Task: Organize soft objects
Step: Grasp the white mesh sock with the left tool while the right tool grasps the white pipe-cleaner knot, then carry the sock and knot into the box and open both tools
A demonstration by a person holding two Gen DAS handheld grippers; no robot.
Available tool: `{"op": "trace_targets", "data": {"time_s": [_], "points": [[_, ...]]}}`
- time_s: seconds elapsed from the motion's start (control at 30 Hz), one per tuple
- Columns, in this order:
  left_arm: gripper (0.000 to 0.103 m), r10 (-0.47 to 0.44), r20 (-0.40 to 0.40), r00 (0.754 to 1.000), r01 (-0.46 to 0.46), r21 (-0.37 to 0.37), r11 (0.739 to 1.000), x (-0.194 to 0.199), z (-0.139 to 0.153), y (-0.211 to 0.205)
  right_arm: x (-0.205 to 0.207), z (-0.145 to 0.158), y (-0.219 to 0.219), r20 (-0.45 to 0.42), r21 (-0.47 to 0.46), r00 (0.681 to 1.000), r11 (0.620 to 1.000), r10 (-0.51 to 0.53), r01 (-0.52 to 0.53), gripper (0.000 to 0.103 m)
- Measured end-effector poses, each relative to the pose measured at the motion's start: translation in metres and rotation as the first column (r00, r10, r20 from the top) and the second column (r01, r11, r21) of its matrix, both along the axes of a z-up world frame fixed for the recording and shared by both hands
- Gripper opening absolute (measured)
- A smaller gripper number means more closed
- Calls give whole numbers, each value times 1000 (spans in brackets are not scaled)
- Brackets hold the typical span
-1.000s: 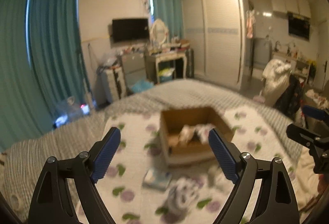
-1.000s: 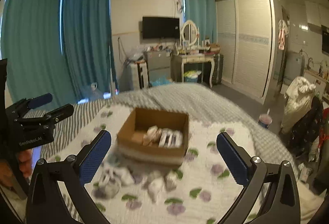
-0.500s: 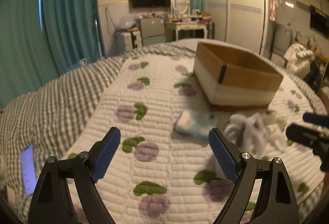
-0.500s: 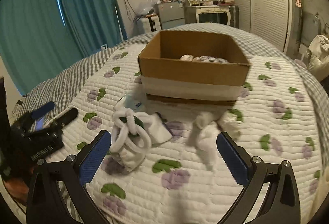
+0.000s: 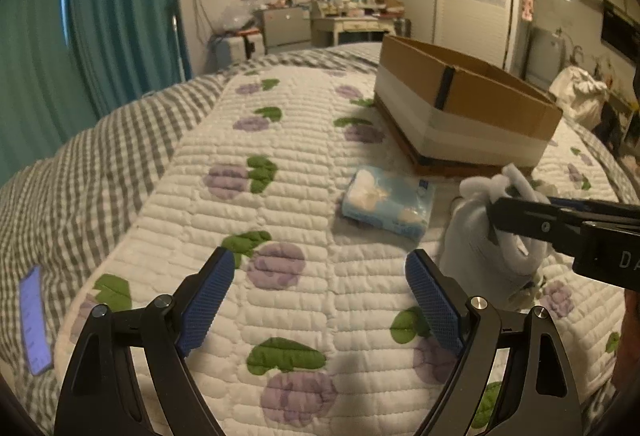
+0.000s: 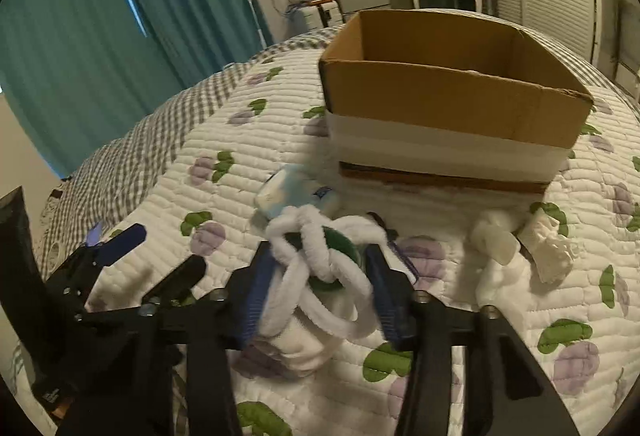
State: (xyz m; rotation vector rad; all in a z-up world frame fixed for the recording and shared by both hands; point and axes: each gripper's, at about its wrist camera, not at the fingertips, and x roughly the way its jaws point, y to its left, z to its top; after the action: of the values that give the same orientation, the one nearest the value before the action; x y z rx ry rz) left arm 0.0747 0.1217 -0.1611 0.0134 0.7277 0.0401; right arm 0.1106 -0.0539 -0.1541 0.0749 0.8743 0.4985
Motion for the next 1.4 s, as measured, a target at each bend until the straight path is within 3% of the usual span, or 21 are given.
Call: {"op": "trace_targets", "data": {"time_s": [0.1,0.33,0.53,0.77,0.83,0.87,0.93,1.17,1.4], "points": [[89,-17,-7,1000,17,-4,1000,-2,4,-7,-7,8,-6,34,-5,999,1000,-9,9,35],[89,-116,-22,993,115,-38,993,-11,18,-42,-15,27,-50,94,-3,990,995,-102,103,34],[89,-216,-75,973,209,-93,973,-3,8,-80,-15,23,-89,96,-14,979,983,-178,180,34],[85,-188,-114,975,182,-65,981,18,-17,-93,-11,12,-113,69,3,977,979,-202,202,34],[67,-191,-129,973,182,-75,980,21,-22,-92,-11,8,-115,60,9,978,980,-200,200,34],[51,-196,-146,970,187,-77,979,22,-24,-92,-10,6,-116,56,10,979,980,-198,198,34],[49,-199,-154,968,191,-65,979,21,-24,-94,-11,5,-117,54,12,979,981,-195,194,34],[45,-192,-109,975,187,-52,981,6,8,-96,-25,26,-116,102,24,979,984,-179,178,34],[45,-177,41,983,179,-30,983,-13,79,-107,-46,74,-120,199,47,966,987,-163,156,34]]}}
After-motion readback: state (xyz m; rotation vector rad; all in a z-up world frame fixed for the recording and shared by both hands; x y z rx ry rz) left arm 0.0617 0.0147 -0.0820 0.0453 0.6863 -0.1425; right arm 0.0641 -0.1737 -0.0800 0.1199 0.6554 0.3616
